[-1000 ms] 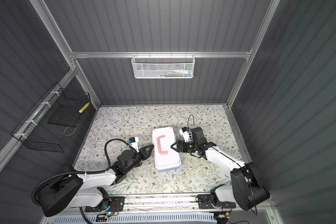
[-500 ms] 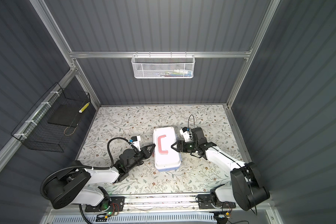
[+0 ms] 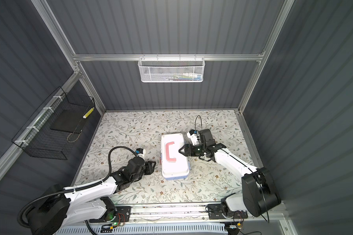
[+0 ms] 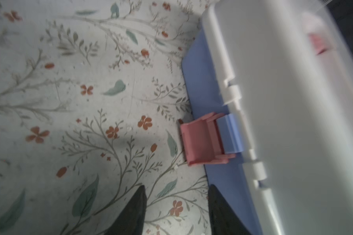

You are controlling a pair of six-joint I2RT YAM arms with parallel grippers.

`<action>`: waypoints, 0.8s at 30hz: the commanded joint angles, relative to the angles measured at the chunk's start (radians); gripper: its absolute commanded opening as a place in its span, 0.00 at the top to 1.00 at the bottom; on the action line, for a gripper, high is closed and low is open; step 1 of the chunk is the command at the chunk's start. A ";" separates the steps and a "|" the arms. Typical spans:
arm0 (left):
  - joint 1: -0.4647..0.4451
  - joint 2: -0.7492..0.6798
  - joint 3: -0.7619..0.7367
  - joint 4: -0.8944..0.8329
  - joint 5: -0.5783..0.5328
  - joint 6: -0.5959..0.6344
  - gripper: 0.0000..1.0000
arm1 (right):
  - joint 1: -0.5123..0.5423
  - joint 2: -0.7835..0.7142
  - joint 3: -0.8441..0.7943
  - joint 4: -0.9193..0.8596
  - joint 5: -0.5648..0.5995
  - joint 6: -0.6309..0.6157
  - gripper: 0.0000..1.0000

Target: Pack the tool kit

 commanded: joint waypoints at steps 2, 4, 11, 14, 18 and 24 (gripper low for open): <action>-0.067 0.059 0.080 -0.019 0.039 0.091 0.62 | 0.005 0.052 0.063 -0.047 0.019 -0.044 0.35; -0.086 0.057 0.099 -0.035 0.031 0.094 0.64 | 0.005 0.070 0.086 -0.065 0.017 -0.059 0.35; -0.194 0.047 0.144 -0.065 -0.022 0.079 0.67 | 0.006 0.109 0.126 -0.083 -0.020 -0.086 0.35; -0.263 0.101 0.193 -0.055 -0.056 0.087 0.66 | 0.005 0.115 0.128 -0.077 -0.032 -0.090 0.35; -0.301 0.170 0.248 -0.071 -0.075 0.096 0.66 | 0.005 0.126 0.144 -0.098 -0.033 -0.107 0.35; -0.305 0.148 0.209 -0.133 -0.210 0.093 0.46 | 0.001 0.125 0.159 -0.126 -0.032 -0.127 0.34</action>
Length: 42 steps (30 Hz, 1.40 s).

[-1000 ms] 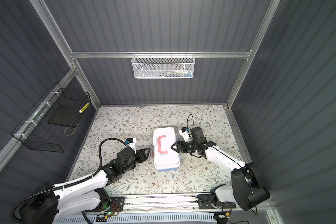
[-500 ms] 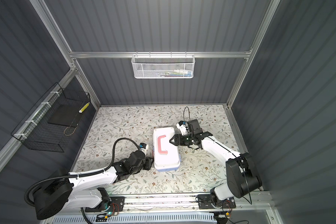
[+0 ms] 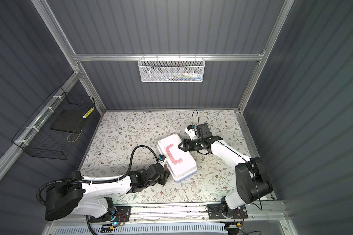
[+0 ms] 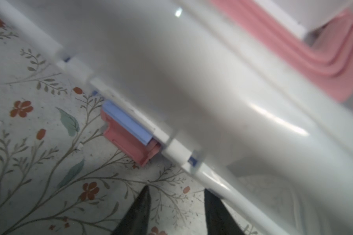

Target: Pack the tool kit

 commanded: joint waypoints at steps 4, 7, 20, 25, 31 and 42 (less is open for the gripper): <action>0.000 -0.033 -0.033 0.006 -0.161 0.031 0.33 | 0.012 -0.005 0.015 -0.034 -0.057 -0.016 0.34; 0.000 0.010 -0.030 0.040 -0.175 0.060 0.19 | 0.012 -0.009 0.004 -0.031 -0.057 -0.013 0.34; -0.003 0.138 -0.021 0.177 -0.370 0.116 0.07 | 0.012 -0.043 -0.046 -0.009 -0.068 0.012 0.34; -0.002 0.081 -0.037 0.121 -0.477 0.101 0.08 | 0.012 -0.050 -0.062 -0.001 -0.070 0.020 0.34; -0.002 -0.016 -0.079 0.050 -0.476 0.047 0.17 | 0.012 -0.052 -0.084 0.024 -0.080 0.036 0.34; -0.003 -0.040 -0.096 0.044 -0.453 0.034 0.28 | 0.012 -0.058 -0.120 0.062 -0.093 0.060 0.34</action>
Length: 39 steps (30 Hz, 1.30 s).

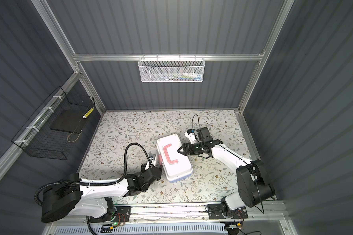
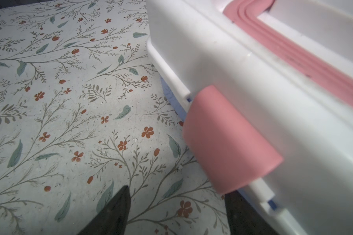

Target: Pack the tool kit

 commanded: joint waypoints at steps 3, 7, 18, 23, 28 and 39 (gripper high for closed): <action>0.006 -0.001 -0.028 0.028 0.006 0.023 0.29 | 0.006 -0.019 -0.036 0.023 -0.026 0.018 0.34; 0.007 -0.046 -0.067 0.094 0.060 0.052 0.30 | 0.006 -0.017 -0.044 0.035 -0.031 0.028 0.34; 0.070 -0.219 -0.195 0.186 0.232 0.103 0.20 | 0.007 0.000 -0.044 0.063 -0.053 0.036 0.34; 0.070 -0.163 -0.144 0.053 0.237 0.150 0.05 | 0.006 -0.003 -0.047 0.063 -0.051 0.034 0.34; 0.068 -0.068 -0.121 0.152 0.278 0.223 0.00 | 0.006 -0.002 -0.047 0.062 -0.052 0.038 0.34; 0.068 0.201 -0.042 0.269 0.131 0.246 0.00 | 0.005 -0.024 -0.045 0.032 -0.038 0.025 0.34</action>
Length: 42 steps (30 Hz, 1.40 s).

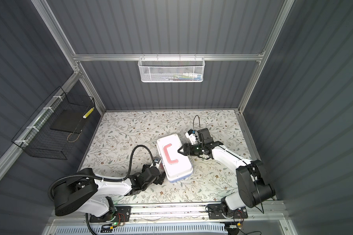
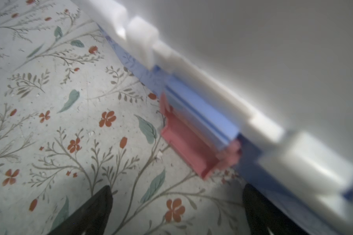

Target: Pack the tool kit

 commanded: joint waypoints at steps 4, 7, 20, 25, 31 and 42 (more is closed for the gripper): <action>0.001 0.028 0.038 -0.061 -0.188 -0.043 0.00 | 0.011 -0.026 -0.014 -0.034 -0.031 -0.016 0.34; 0.001 -0.025 0.024 -0.108 -0.236 -0.053 0.00 | 0.011 -0.023 -0.016 -0.034 -0.032 -0.016 0.34; 0.001 -0.140 -0.007 -0.141 -0.278 -0.067 0.01 | 0.011 -0.009 -0.016 -0.007 -0.047 -0.003 0.34; 0.002 -0.150 -0.003 -0.094 -0.272 -0.053 0.02 | 0.011 -0.012 -0.019 -0.006 -0.047 -0.001 0.34; 0.007 -0.212 -0.007 -0.054 -0.204 -0.091 0.07 | 0.011 -0.009 -0.023 0.008 -0.051 0.005 0.34; 0.082 -0.228 0.004 -0.064 0.026 -0.236 0.09 | 0.012 0.002 -0.040 0.033 -0.063 0.013 0.34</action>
